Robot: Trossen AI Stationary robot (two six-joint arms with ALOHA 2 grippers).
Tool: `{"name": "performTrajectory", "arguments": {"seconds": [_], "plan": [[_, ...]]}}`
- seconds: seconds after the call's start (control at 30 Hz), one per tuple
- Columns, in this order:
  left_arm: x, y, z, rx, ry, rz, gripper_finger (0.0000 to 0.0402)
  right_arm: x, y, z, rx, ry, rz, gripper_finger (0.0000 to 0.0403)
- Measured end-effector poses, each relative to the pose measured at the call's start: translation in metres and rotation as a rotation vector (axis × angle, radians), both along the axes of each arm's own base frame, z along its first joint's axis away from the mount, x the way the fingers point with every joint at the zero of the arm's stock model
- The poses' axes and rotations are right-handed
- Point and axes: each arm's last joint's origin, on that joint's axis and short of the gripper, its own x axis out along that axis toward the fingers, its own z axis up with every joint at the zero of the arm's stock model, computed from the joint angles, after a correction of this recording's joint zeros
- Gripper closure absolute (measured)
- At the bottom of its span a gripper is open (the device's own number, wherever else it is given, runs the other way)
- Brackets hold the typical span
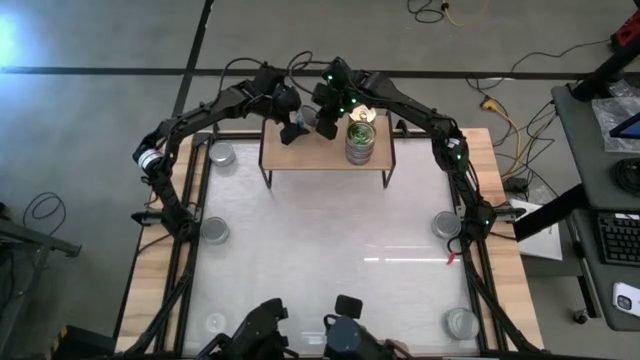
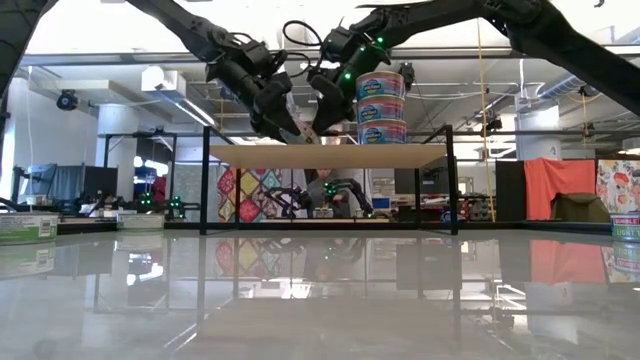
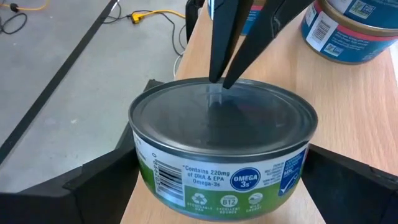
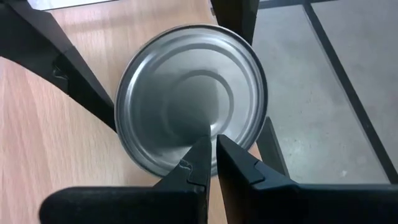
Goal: Stack canned seafood by type on shelf
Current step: Put the green tuna on the shelf
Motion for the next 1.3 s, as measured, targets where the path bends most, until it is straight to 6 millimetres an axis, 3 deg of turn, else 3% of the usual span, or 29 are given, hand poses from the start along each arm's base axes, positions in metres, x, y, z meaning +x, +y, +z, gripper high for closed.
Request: {"name": "performTrajectory", "arguments": {"seconds": [0.5,0.97,1.3], "plan": [[0.001,0.001,0.001,-0.005,-0.026,-0.003,0.0002,0.004,0.001,0.011,-0.048,-0.073,0.007,0.0385],[0.002,0.001,0.001,-0.005,-0.033,0.002,0.0001,0.023,0.028,0.026,-0.129,-0.169,0.115,0.0385],[0.002,0.001,0.001,-0.006,-0.031,0.002,0.0001,0.028,0.027,0.026,-0.148,-0.203,0.116,0.0385]]}}
